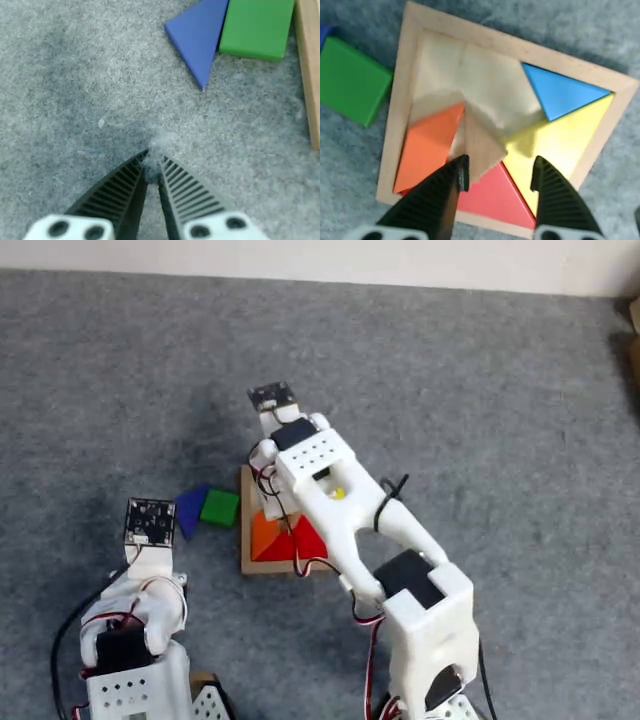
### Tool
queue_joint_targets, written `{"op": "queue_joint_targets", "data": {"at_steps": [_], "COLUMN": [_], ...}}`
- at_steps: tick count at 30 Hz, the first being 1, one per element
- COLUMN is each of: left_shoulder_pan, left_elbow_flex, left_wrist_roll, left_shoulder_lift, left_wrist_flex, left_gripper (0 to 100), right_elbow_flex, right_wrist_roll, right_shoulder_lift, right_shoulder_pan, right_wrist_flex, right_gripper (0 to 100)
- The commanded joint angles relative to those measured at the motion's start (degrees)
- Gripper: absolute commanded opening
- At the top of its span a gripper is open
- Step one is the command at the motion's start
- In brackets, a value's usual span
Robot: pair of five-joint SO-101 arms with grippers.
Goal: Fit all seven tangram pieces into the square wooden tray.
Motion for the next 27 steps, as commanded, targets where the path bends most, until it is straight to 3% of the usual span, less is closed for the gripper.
{"op": "queue_joint_targets", "data": {"at_steps": [1, 7, 14, 21, 27], "left_shoulder_pan": [-0.5, -0.5, -0.5, -0.5, -0.5], "left_elbow_flex": [1.1, 1.1, 1.1, 1.1, 1.1], "left_wrist_roll": [0.3, 0.3, 0.3, 0.3, 0.3], "left_shoulder_lift": [-0.3, -0.3, -0.3, -0.3, -0.3], "left_wrist_flex": [-0.8, -0.8, -0.8, -0.8, -0.8], "left_gripper": [1, 1, 1, 1, 1], "right_elbow_flex": [-3.9, -4.0, -3.6, -1.6, -0.8], "right_wrist_roll": [-0.4, -0.2, 0.0, 0.0, 0.0], "right_shoulder_lift": [-1.6, -2.4, -6.5, -1.2, 2.3], "right_shoulder_pan": [0.5, 1.6, 5.6, 5.1, 0.2], "right_wrist_flex": [0.7, 0.9, -4.3, -8.5, -8.0], "right_gripper": [19.9, 19.3, 0.0, 0.5, 0.5]}}
